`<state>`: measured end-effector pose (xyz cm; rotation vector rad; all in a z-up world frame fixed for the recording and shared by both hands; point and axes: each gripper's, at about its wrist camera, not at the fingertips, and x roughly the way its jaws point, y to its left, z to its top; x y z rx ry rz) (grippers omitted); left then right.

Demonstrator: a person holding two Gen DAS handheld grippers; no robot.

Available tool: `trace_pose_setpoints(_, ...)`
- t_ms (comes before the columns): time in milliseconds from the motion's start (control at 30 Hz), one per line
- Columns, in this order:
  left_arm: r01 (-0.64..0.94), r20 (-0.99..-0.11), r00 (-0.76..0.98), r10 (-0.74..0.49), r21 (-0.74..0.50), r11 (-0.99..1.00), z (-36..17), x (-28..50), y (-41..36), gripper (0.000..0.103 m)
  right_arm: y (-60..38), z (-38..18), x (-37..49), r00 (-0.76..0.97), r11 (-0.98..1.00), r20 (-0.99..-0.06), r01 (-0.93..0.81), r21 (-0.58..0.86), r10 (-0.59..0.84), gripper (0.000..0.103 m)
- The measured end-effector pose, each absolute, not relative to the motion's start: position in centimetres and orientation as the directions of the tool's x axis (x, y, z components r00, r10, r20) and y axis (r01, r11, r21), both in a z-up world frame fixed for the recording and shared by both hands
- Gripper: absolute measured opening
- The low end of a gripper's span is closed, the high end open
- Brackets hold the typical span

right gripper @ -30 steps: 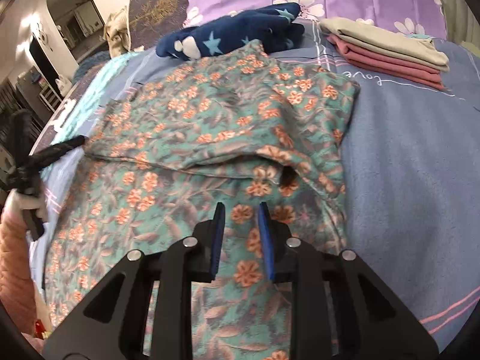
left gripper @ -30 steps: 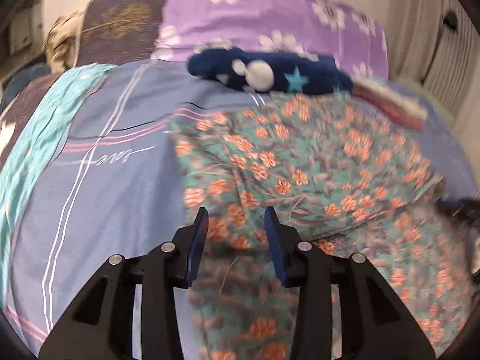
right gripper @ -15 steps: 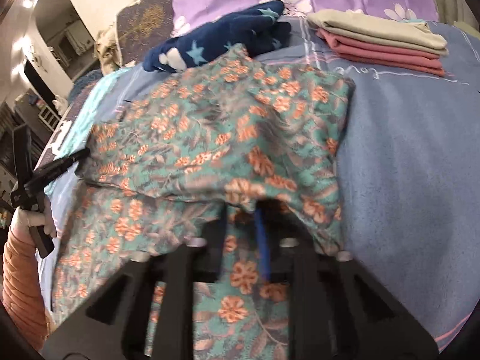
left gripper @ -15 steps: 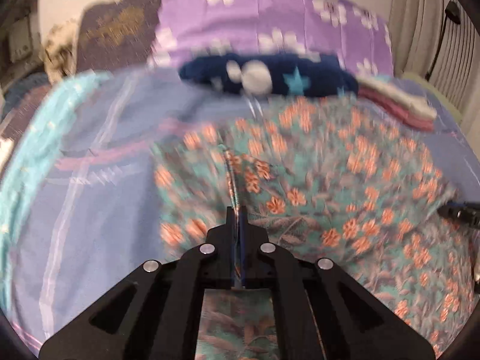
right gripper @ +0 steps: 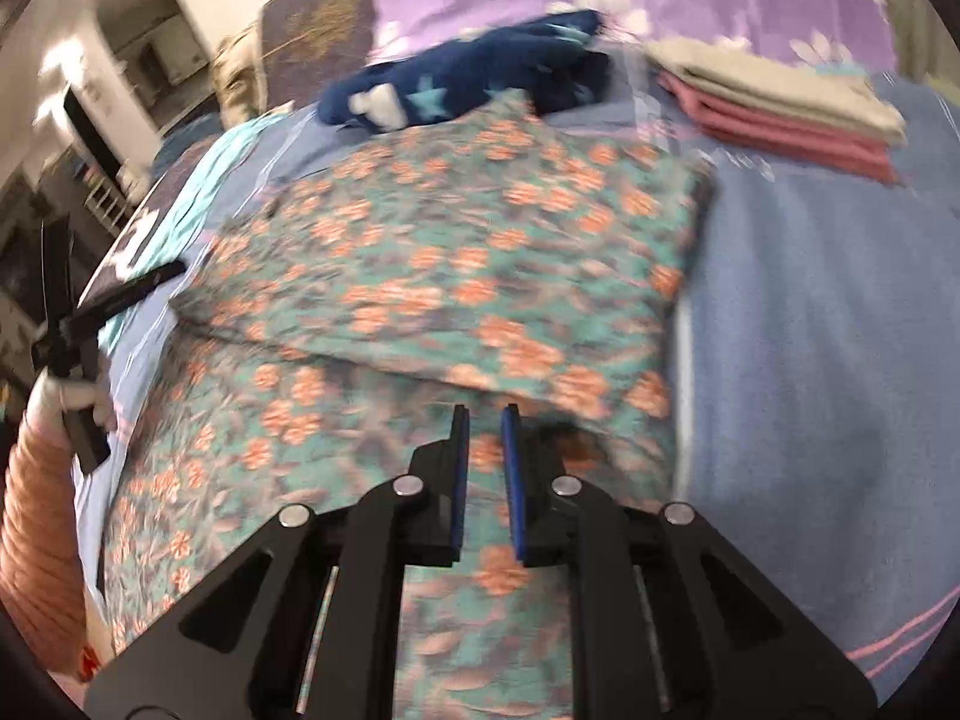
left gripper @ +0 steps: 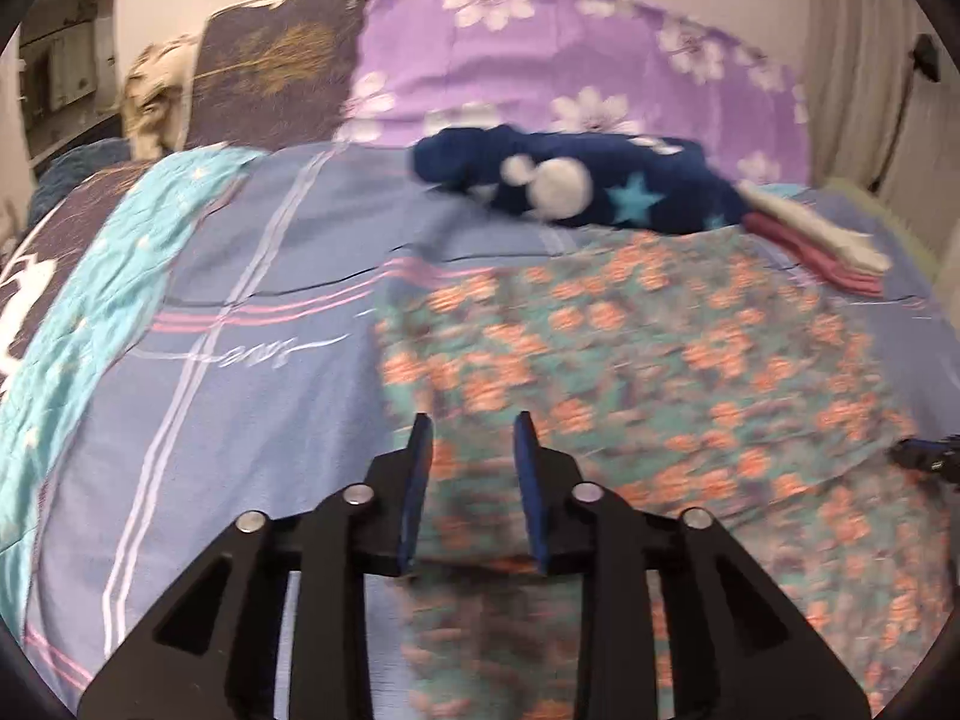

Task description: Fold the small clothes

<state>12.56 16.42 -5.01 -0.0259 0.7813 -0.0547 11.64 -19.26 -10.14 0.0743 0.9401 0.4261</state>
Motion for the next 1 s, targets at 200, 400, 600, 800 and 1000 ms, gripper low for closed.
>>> trace_pose_setpoints(200, 0.09, -0.772, 0.635, -0.024, 0.043, 0.995, -10.0, 14.2, 13.4, 0.041, -16.0, -11.5, 13.5, 0.426, 0.851, -0.749, -0.384, 0.359, 0.508, 0.013)
trace_pose_setpoints(400, 0.075, -0.788, 0.616, -0.019, 0.035, 0.997, -10.0, 14.5, 13.6, 0.041, -15.0, -12.2, 15.6, 0.52, 0.93, -0.775, -0.263, 0.255, 0.36, 0.0)
trace_pose_setpoints(600, 0.078, -0.782, 0.623, 0.002, 0.065, 0.995, -9.9, 14.2, 13.2, 0.041, -21.4, -12.3, 14.0, 0.575, 0.981, -0.798, -0.052, 0.185, 0.181, 0.0)
trace_pose_setpoints(800, 0.076, -0.779, 0.627, -0.002, 0.058, 0.995, -10.0, 14.1, 13.4, 0.041, -23.1, -10.8, 11.2, 0.57, 0.957, -0.774, -0.086, 0.276, 0.274, 0.005)
trace_pose_setpoints(1000, 0.074, -0.778, 0.628, -0.002, 0.057, 0.996, -9.9, 14.1, 13.3, 0.042, -18.1, -6.8, 10.9, 0.641, 0.911, -0.649, -0.327, 0.252, 0.41, 0.012)
